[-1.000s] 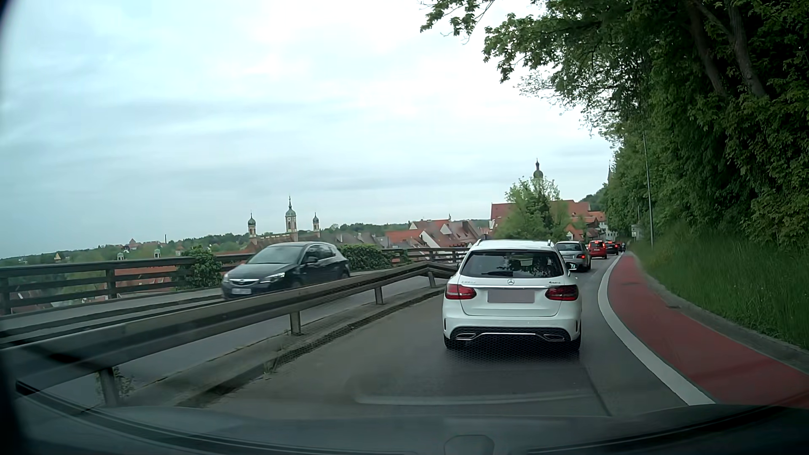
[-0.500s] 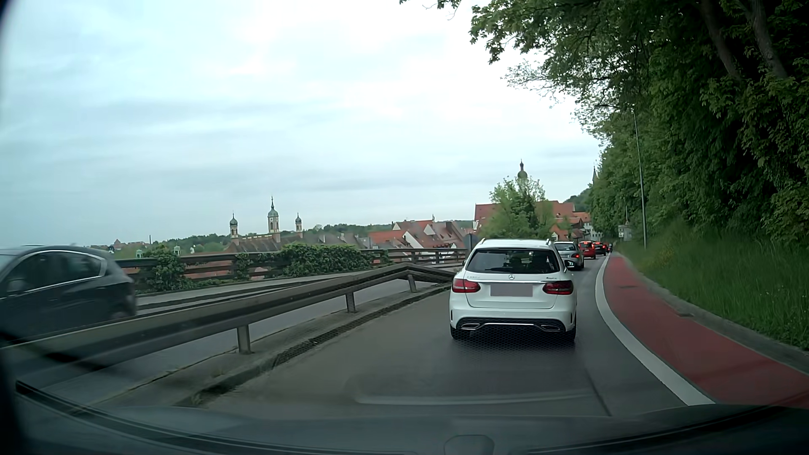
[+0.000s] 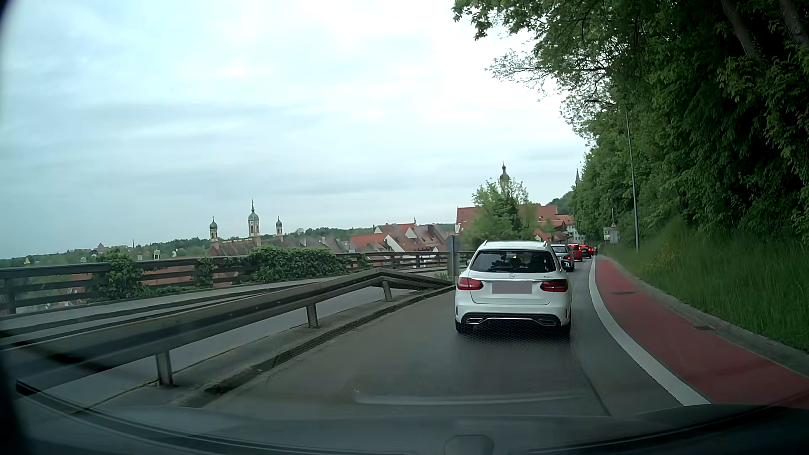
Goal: Follow the waypoints while adhering to traffic rules and regulations
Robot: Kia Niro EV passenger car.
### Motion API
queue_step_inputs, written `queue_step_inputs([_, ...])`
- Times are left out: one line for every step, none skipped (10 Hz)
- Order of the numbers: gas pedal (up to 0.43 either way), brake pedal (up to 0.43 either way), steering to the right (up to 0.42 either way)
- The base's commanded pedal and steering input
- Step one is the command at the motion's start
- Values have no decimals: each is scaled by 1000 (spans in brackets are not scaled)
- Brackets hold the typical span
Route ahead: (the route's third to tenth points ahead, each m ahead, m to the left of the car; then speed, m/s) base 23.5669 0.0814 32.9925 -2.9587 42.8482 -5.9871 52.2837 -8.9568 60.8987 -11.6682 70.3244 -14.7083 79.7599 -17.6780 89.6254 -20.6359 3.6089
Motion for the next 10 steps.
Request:
queue_step_inputs([150, 0, 91])
queue_step_inputs([150, 0, 91])
queue_step_inputs([150, 0, 91])
queue_step_inputs([138, 0, 91])
queue_step_inputs([138, 0, 91])
queue_step_inputs([138, 0, 91])
queue_step_inputs([138, 0, 90])
queue_step_inputs([130, 0, 89])
queue_step_inputs([130, 0, 86])
queue_step_inputs([118, 0, 85])
